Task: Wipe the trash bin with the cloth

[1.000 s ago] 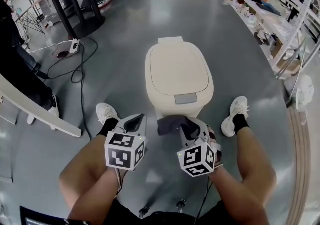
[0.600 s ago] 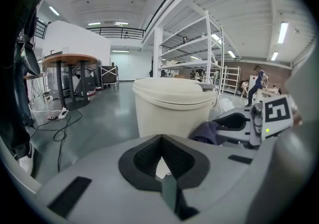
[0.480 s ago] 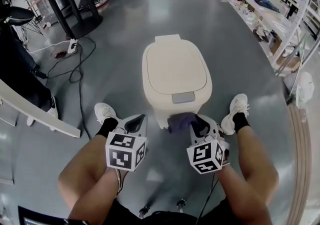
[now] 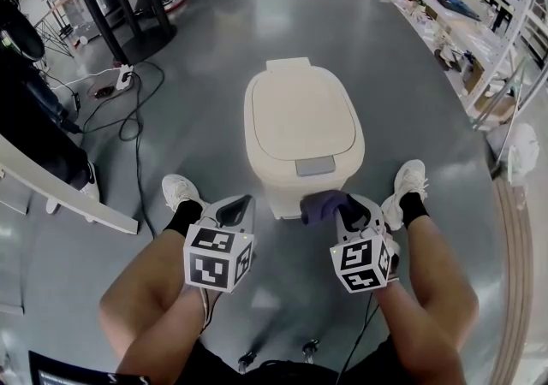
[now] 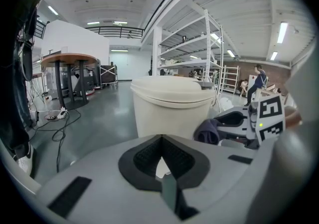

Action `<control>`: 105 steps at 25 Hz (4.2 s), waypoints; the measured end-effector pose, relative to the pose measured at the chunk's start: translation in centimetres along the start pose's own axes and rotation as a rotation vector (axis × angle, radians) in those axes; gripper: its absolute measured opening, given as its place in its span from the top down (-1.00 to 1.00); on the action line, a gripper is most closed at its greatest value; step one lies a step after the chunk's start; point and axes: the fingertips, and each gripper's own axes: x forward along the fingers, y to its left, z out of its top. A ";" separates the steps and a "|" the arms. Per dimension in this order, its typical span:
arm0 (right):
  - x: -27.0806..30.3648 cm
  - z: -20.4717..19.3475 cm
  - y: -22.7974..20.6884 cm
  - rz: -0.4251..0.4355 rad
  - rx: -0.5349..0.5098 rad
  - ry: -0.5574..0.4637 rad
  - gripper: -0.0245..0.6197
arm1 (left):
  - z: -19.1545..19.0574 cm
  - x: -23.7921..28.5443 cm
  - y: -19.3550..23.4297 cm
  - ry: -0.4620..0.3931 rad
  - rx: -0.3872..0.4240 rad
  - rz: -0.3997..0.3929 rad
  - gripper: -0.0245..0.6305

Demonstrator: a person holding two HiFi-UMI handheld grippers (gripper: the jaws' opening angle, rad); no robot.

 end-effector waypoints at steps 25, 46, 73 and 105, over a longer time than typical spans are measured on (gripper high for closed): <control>1.3 -1.2 6.3 0.103 0.104 0.058 0.61 | -0.1 -0.6 0.8 -0.009 -0.014 0.010 0.93; 5.7 1.7 12.5 0.192 0.045 0.077 0.61 | -0.7 -0.6 2.4 -0.020 -0.059 -0.001 0.93; 4.6 -4.8 5.1 0.097 0.161 0.169 0.61 | -2.2 1.7 -0.3 0.033 -0.007 -0.030 0.93; 4.6 -10.5 0.8 -0.021 0.109 0.301 0.61 | -2.9 2.7 -0.9 0.047 0.005 -0.045 0.93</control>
